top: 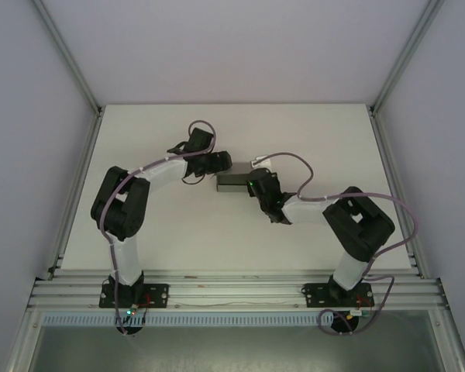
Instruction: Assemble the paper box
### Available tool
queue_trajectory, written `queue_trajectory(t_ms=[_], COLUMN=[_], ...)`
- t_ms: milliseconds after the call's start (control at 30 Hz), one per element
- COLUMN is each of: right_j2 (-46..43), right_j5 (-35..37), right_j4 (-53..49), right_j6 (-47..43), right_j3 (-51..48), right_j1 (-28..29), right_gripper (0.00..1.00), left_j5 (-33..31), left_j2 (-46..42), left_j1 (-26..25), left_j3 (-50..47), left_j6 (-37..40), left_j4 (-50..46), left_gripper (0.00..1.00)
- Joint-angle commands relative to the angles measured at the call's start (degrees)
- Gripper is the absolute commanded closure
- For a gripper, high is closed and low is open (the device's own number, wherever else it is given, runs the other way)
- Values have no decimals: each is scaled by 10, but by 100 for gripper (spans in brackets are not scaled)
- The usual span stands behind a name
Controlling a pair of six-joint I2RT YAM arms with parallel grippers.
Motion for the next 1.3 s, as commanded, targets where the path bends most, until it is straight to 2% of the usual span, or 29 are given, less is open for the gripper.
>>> queue_trajectory(t_ms=[0, 200, 367, 567, 667, 767, 933, 967, 1033, 1100, 1167, 1267], right_j2=[-8, -62, -117, -176, -197, -208, -191, -181, -154, -125, -95, -44], right_j5=[4, -37, -65, -104, -121, -155, -285, -305, -369, -430, -463, -512], right_j4=[-39, -71, -151, -254, -275, -284, -285, -288, -297, -291, -280, -268], right_j6=[-3, 27, 39, 55, 68, 98, 149, 168, 198, 224, 241, 272], right_j3=[-24, -54, -64, -81, -84, -68, -10, 5, 37, 61, 76, 103], right_j1=[5, 7, 6, 5, 0, -28, -113, -128, -157, -178, -192, -209], right_gripper=[86, 66, 51, 23, 12, 0, 0, 0, 0, 0, 0, 0], left_j5=[36, 47, 54, 70, 98, 109, 165, 179, 207, 224, 226, 230], left_j2=[8, 9, 15, 27, 34, 35, 34, 37, 40, 43, 42, 42], left_j1=[1, 0, 1, 6, 18, 28, 54, 61, 74, 86, 90, 93], left_j3=[-16, -85, -121, -127, -140, -151, -188, -195, -214, -230, -238, -245], left_j6=[-13, -31, -26, -8, -17, -14, -30, -37, -56, -67, -65, -66], left_j4=[37, 89, 129, 159, 194, 210, 280, 298, 341, 376, 385, 397], left_gripper=[25, 36, 38, 46, 50, 55, 63, 68, 72, 75, 83, 84])
